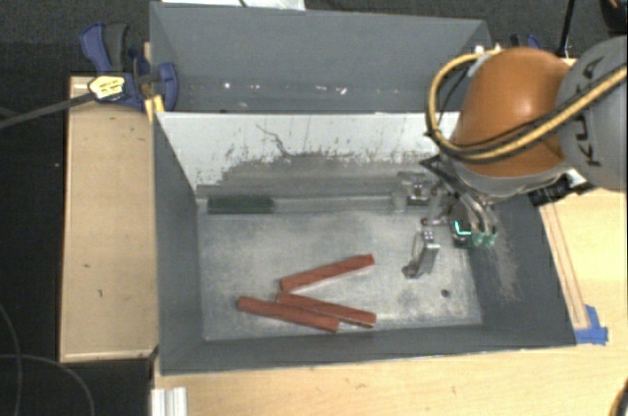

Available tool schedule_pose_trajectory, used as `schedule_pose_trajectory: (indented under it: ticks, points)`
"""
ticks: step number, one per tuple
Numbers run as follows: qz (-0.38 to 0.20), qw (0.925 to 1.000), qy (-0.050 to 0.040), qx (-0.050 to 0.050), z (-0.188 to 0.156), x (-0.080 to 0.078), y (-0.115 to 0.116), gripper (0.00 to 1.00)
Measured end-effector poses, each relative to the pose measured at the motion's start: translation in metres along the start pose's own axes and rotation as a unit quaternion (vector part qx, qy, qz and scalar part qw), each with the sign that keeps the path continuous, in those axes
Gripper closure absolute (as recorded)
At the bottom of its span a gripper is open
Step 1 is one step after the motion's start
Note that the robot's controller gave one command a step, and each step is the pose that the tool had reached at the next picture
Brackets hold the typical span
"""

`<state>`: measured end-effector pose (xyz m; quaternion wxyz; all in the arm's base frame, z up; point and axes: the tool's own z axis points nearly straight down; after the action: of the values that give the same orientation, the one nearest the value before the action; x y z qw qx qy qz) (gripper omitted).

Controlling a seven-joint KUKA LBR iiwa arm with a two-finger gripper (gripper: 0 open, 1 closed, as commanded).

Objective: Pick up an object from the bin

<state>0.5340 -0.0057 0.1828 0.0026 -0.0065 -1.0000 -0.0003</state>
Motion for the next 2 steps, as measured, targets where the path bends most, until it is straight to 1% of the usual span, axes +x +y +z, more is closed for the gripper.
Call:
schedule_pose_trajectory:
  ticks: [1,2]
  points:
    - [-0.057,0.9984,-0.0002,-0.001,0.1160,-0.0058,0.0646,0.00]
    - [-0.055,0.9985,-0.0037,0.000,0.1122,-0.0081,0.0625,1.00]
